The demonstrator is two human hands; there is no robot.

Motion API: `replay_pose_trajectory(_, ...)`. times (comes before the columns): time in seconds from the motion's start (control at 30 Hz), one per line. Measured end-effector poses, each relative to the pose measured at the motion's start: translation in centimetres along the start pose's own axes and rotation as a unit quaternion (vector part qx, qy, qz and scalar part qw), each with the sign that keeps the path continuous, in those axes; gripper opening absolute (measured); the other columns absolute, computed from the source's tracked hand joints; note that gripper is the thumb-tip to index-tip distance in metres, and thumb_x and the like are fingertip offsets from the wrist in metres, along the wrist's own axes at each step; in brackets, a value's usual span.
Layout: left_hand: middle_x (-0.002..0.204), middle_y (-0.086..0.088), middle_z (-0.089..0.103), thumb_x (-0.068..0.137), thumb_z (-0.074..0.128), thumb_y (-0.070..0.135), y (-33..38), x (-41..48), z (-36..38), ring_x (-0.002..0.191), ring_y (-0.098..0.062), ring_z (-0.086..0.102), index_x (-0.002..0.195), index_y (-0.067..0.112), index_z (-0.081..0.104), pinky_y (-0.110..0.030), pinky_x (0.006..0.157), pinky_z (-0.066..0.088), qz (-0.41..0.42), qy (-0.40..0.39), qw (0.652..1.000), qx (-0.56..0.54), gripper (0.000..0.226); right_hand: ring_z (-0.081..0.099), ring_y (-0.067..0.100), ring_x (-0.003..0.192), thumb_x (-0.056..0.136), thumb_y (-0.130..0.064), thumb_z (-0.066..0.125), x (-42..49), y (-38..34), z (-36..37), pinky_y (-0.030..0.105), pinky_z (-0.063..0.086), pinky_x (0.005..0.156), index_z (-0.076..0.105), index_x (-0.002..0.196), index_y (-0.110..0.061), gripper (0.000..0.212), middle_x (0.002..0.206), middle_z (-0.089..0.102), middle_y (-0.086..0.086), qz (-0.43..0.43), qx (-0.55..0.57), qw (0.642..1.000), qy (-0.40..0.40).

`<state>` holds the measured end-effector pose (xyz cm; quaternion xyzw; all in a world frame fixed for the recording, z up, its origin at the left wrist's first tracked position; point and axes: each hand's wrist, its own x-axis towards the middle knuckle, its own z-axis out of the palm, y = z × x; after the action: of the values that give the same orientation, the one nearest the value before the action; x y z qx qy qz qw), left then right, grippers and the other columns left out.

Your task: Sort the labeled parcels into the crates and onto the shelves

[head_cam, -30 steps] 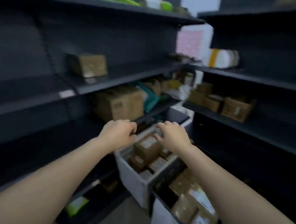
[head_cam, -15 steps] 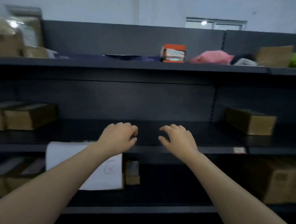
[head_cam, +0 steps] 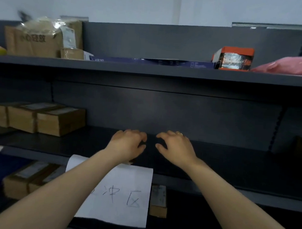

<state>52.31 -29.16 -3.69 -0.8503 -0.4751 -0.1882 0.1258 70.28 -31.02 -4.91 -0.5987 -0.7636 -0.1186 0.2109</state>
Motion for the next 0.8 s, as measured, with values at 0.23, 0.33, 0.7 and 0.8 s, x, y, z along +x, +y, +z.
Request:
replay_pose_trajectory(0.23,0.115,0.002,0.061,0.094,0.048,0.034,-3.6,2.9,1.4,0.105,-0.018,0.055,0.117,0.023,0.056,-0.029,0.078,0.038,-0.03,0.026,0.999,0.019,0.028,0.048,0.024,0.119,0.097,-0.04,0.048,6.6,-0.4,2.3,0.038,0.043,0.096,0.05,0.135,-0.023,0.042,0.129,0.056,0.002,-0.048,0.023,0.998,-0.021)
replay_pose_trajectory(0.33,0.116,0.002,0.06,0.093,0.048,0.035,-7.3,2.8,1.2,0.108,-0.018,0.054,0.117,0.023,0.056,-0.029,0.08,0.039,-0.062,0.033,0.997,0.037,0.028,0.048,0.025,0.119,0.097,-0.04,0.049,9.6,-2.7,3.8,0.038,0.043,0.096,0.05,0.135,-0.023,0.042,0.13,0.055,0.002,-0.071,0.04,0.996,-0.036)
replay_pose_trajectory(0.7,0.137,-0.003,0.043,0.093,0.047,0.041,-28.1,-0.1,1.5,0.127,-0.025,0.039,0.138,0.029,0.039,-0.038,0.1,0.035,-0.194,-0.019,0.978,0.08,0.048,0.042,0.03,0.129,0.094,-0.051,0.05,23.6,-18.5,11.1,0.042,0.038,0.105,0.038,0.144,-0.026,0.058,0.143,0.042,0.007,-0.109,0.126,0.978,-0.124)
replay_pose_trajectory(0.8,0.139,-0.002,0.04,0.094,0.044,0.042,-35.0,-1.0,1.5,0.128,-0.025,0.037,0.141,0.029,0.034,-0.038,0.1,0.034,-0.213,-0.016,0.974,0.074,0.05,0.041,0.031,0.13,0.094,-0.052,0.048,27.2,-23.7,13.7,0.041,0.038,0.106,0.039,0.144,-0.025,0.058,0.145,0.038,0.007,-0.094,0.14,0.978,-0.125)
